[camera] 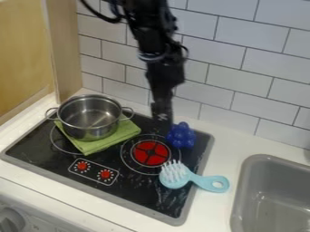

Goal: Move the blue object to the bottom left burner

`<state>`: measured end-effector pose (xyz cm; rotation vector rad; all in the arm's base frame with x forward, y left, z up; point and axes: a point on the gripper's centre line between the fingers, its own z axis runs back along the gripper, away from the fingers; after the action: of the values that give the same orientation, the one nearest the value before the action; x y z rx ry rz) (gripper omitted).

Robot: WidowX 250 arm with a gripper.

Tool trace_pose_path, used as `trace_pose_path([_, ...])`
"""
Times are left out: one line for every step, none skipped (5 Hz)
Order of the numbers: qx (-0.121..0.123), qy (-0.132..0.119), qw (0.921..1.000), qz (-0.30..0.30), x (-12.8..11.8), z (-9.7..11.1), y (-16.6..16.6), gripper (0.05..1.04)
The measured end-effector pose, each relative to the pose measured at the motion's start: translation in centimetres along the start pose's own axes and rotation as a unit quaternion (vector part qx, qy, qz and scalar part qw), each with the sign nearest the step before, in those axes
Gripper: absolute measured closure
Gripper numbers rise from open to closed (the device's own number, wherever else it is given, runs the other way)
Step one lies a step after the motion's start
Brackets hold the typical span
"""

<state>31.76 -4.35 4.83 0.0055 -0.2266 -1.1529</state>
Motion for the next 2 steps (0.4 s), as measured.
trace_pose_path([-0.01, 0.022, 0.999, -0.038, 2.1, -1.0, 0.4, 0.085])
trace_pose_path([-0.029, 0.038, 0.997, -0.061, 3.2, -2.4, 0.0, 0.085])
